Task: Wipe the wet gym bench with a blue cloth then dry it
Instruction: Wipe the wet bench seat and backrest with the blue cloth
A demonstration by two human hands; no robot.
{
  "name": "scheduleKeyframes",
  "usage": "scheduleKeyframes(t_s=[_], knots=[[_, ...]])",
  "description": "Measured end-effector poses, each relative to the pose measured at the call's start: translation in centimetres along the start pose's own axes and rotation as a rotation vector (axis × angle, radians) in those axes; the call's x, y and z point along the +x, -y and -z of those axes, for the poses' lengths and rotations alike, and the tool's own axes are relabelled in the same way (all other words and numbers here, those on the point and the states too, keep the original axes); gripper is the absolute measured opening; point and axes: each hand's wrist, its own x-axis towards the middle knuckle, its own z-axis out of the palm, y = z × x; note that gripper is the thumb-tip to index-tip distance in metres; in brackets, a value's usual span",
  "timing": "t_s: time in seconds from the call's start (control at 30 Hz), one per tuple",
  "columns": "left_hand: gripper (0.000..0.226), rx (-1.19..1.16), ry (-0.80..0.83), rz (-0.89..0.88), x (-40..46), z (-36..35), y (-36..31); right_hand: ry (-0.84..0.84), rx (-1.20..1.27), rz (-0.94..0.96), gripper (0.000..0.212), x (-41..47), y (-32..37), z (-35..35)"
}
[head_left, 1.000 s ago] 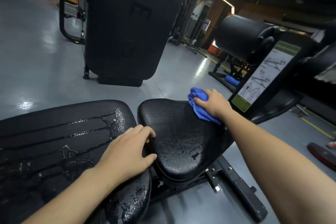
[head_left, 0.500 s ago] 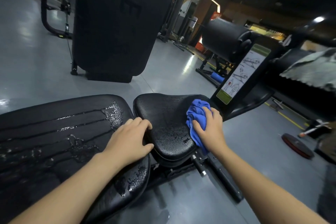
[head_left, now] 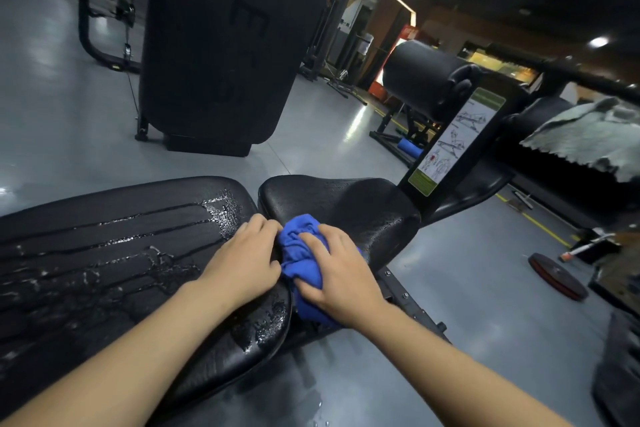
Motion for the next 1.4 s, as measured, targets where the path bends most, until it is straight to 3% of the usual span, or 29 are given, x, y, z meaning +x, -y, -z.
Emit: scheduleKeyframes(t_s=[0.27,0.43,0.63,0.77,0.93,1.13,1.33,1.4], knots=[[0.06,-0.05,-0.08,0.053,-0.2,0.0,-0.5,0.162,0.009,-0.024,0.066,6.5,-0.6,-0.5],[0.037,-0.005,-0.111,0.055,0.1,-0.1,-0.5,0.257,0.036,-0.056,0.071,12.8,-1.0,-2.3],[0.025,0.227,-0.181,-0.016,1.1,-0.4,-0.7,0.327,0.078,-0.093,0.058,19.8,-2.4,-5.1],[0.015,0.221,-0.192,-0.082,1.7,-0.9,0.0,0.361,0.094,-0.133,0.052,22.1,-4.2,-5.7],[0.012,0.131,-0.195,-0.11,2.2,-1.4,0.8,0.331,0.124,-0.221,0.05,21.5,-8.2,-4.9],[0.013,0.146,-0.175,-0.085,2.2,-1.6,0.8,0.27,0.046,-0.349,0.031,16.6,-16.9,-0.5],[0.017,0.138,-0.145,-0.067,1.7,-1.2,0.8,0.129,0.125,-0.488,0.063,11.9,-20.7,2.0],[0.019,0.127,-0.137,-0.066,1.4,-1.2,0.9,0.097,0.143,-0.54,0.064,10.7,-20.4,2.3]])
